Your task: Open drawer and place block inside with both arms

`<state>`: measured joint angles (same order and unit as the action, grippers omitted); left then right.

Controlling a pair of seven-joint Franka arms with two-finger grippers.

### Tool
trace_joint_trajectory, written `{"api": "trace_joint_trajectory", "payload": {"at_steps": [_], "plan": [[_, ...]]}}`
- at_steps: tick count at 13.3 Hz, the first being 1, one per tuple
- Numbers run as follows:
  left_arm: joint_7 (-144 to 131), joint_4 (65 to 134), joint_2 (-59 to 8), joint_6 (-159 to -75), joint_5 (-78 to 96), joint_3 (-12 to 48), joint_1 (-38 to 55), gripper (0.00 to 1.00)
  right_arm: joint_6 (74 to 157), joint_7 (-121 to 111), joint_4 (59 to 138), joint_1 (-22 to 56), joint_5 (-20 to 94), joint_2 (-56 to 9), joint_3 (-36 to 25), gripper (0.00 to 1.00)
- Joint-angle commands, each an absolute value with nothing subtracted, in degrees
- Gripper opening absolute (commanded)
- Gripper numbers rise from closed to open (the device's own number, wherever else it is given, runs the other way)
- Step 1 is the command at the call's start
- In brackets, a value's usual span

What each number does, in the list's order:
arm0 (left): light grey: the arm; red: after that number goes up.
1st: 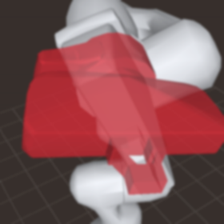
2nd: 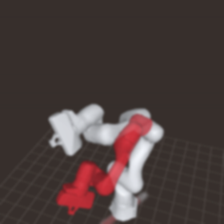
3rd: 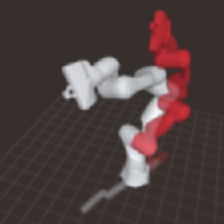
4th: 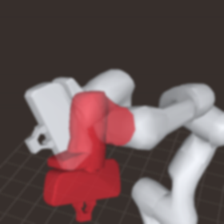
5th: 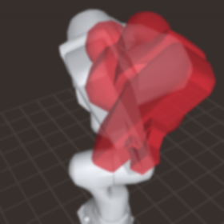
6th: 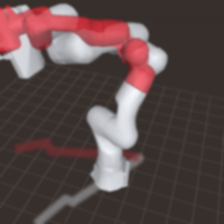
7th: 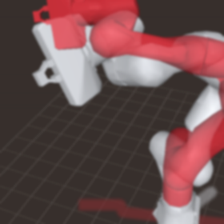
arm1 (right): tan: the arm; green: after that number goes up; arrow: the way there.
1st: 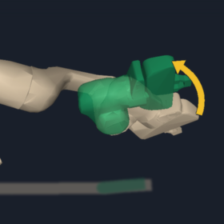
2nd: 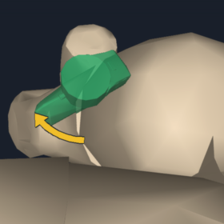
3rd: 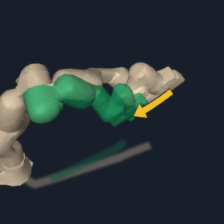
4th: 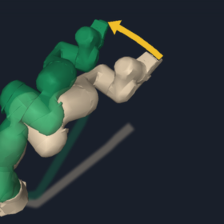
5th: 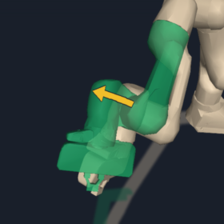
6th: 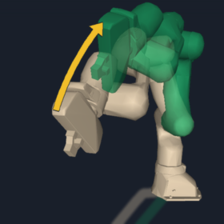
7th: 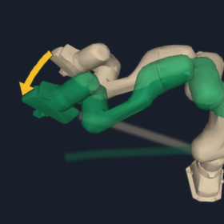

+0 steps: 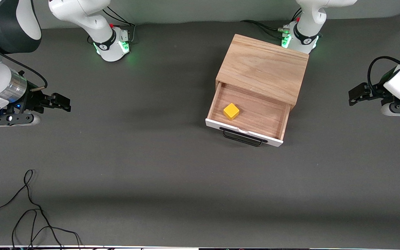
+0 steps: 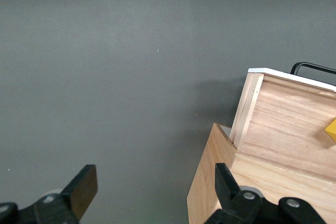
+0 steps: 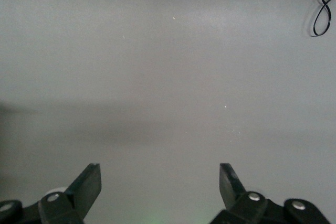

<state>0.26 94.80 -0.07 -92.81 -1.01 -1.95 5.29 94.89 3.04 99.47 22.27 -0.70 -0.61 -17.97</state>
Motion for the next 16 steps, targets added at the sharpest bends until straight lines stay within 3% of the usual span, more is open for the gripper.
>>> {"api": "trace_joint_trajectory", "payload": {"at_steps": [1, 3, 6, 10, 16], "plan": [[-0.09, 94.92, 0.18, -92.11, -0.7, -2.46, 5.89, 1.0, 95.98, 2.29, 100.72, 22.94, -1.67, 0.88, -18.28, 1.0], [-0.09, 94.92, 0.09, -92.11, -0.7, -2.46, 5.89, 1.0, 95.8, 2.2, 100.55, 20.76, -1.41, 0.79, -17.32, 1.0], [-0.26, 94.92, 0.09, -92.02, -0.62, -2.37, 5.89, 1.0, 95.19, 2.11, 100.55, 6.99, -1.14, 0.97, -4.27, 1.0], [-0.26, 94.92, 0.09, -92.02, -0.62, -2.37, 5.98, 1.0, 95.1, 2.2, 99.49, 0.38, -1.14, 0.97, 2.52, 1.0], [-0.35, 94.83, 0.09, -91.76, -0.7, -2.37, 5.98, 1.0, 89.3, 2.99, 88.43, 1.06, -1.23, -2.63, 3.78, 1.0]]}}
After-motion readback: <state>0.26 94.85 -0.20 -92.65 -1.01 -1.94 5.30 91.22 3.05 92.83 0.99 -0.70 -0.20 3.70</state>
